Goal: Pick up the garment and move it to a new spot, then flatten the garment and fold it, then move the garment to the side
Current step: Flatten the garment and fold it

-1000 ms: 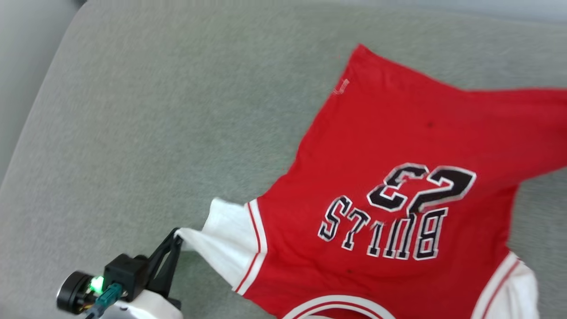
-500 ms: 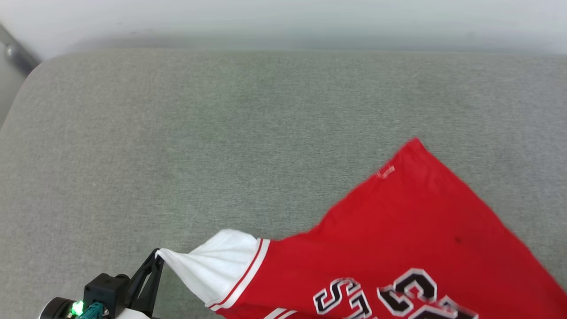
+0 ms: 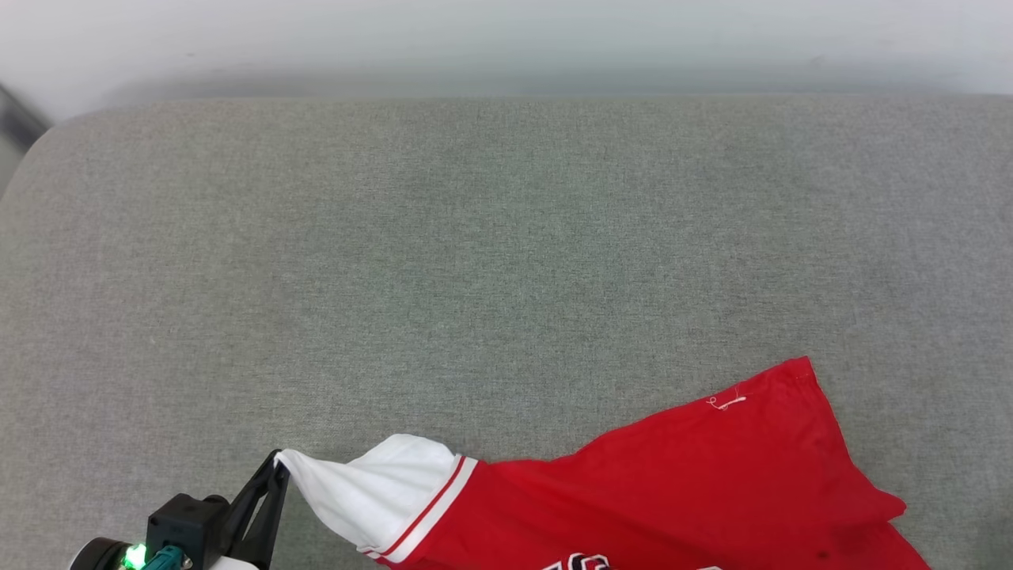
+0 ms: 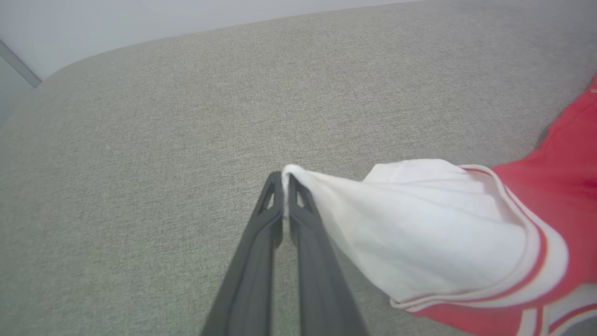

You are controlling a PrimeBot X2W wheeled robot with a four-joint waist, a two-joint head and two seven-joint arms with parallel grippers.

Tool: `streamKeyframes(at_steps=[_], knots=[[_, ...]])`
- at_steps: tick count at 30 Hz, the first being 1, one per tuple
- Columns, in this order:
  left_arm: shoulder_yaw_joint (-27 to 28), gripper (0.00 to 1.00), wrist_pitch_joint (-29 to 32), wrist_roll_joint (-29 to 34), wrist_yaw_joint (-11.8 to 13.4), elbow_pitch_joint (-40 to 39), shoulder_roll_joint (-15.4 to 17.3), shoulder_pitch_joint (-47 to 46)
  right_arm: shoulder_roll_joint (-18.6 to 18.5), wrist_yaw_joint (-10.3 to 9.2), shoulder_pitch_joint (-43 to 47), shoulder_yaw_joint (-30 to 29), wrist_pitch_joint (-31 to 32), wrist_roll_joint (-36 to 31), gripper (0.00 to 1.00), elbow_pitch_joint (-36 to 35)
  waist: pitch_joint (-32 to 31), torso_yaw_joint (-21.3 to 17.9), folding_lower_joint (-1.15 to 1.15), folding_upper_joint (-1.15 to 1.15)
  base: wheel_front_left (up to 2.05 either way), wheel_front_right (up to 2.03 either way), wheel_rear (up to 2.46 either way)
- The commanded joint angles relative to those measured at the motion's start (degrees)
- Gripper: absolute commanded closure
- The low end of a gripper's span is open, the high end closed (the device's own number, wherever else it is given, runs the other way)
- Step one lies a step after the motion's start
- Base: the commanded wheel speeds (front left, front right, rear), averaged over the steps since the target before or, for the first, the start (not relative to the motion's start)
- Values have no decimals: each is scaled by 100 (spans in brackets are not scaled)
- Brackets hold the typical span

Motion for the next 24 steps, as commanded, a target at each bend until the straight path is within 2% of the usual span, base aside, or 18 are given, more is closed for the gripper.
streamKeyframes(at_steps=[1, 7, 13, 18, 24], knots=[[3, 100, 6, 12, 13, -26, 4, -16, 37, -4, -253, -266, -94, -40, 0, -103, -6, 9, 0, 0, 0, 0, 0], [-62, 100, 47, 80, -26, -51, -50, -124, -32, -4, -913, -940, -92, -99, 0, -679, 39, 104, 0, 0, 0, 0, 0], [-98, 100, 55, 134, -43, -46, -110, -264, -196, -4, -1711, -967, 346, -162, 0, -1246, 169, 226, 0, 0, 0, 0, 0], [-150, 100, 83, 204, -106, -5, -197, -421, -214, -4, -2811, -334, 1007, -328, 0, -1593, 315, 344, 0, 0, 0, 0, 0], [-199, 100, 77, 280, -152, 44, -322, -591, 227, -4, -4085, 834, 1830, -713, 0, -1275, 483, 455, 0, 0, 0, 0, 0]])
